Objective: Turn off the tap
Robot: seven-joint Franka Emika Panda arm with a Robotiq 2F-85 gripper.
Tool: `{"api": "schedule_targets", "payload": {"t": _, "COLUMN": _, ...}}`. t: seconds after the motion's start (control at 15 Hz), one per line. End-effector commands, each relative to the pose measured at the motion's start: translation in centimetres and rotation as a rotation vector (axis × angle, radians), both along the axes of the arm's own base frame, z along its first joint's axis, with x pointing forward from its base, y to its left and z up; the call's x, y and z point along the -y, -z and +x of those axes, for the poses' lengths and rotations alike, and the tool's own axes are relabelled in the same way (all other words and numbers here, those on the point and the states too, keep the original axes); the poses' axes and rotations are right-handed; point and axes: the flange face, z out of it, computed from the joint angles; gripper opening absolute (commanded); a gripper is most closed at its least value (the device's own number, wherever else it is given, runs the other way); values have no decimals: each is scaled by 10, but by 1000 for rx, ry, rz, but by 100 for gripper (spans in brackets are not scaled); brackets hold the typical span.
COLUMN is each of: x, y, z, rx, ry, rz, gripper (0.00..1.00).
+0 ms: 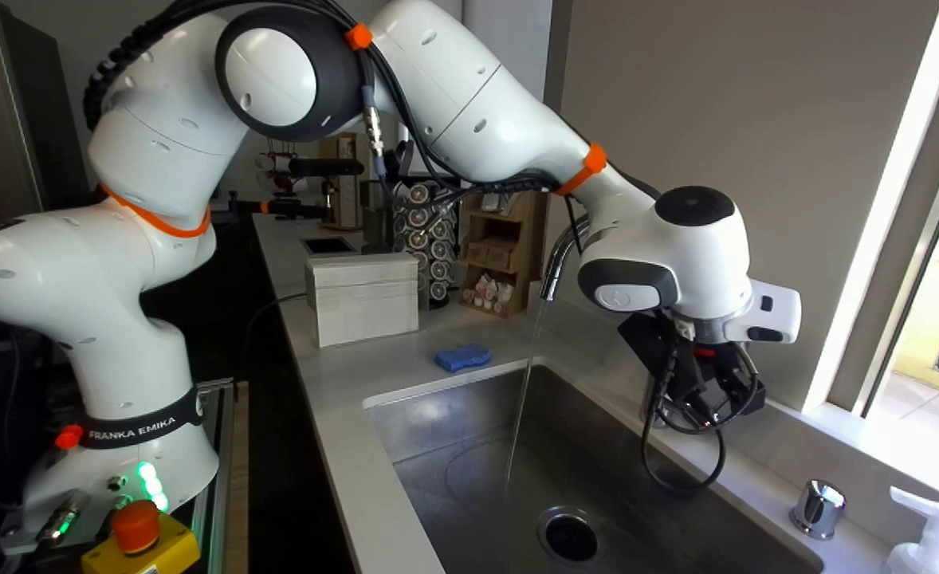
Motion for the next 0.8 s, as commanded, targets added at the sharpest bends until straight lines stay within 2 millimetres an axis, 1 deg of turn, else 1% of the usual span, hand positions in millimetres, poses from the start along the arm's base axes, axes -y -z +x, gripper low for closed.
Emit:
{"api": "schedule_targets", "payload": {"t": 0.0, "x": 9, "y": 6, "z": 7, "rx": 59, "ry": 9, "rz": 12, "gripper": 39}}
{"api": "schedule_targets", "payload": {"t": 0.13, "x": 12, "y": 6, "z": 9, "rx": 74, "ry": 9, "rz": 14, "gripper": 23}}
{"api": "schedule_targets", "payload": {"t": 0.2, "x": 13, "y": 7, "z": 10, "rx": 79, "ry": 9, "rz": 14, "gripper": 24}}
{"api": "schedule_targets", "payload": {"t": 0.27, "x": 13, "y": 9, "z": 11, "rx": 82, "ry": 10, "rz": 14, "gripper": 58}}
{"api": "schedule_targets", "payload": {"t": 0.33, "x": 13, "y": 11, "z": 11, "rx": 85, "ry": 9, "rz": 16, "gripper": 53}}
{"api": "schedule_targets", "payload": {"t": 0.4, "x": 14, "y": 12, "z": 12, "rx": 86, "ry": 5, "rz": 20, "gripper": 54}}
{"api": "schedule_targets", "payload": {"t": 0.47, "x": 14, "y": 14, "z": 13, "rx": 87, "ry": 4, "rz": 24, "gripper": 59}}
{"api": "schedule_targets", "payload": {"t": 0.6, "x": 13, "y": 16, "z": 13, "rx": 89, "ry": 0, "rz": 34, "gripper": 74}}
{"api": "schedule_targets", "payload": {"t": 0.73, "x": 12, "y": 18, "z": 15, "rx": 91, "ry": -6, "rz": 42, "gripper": 87}}
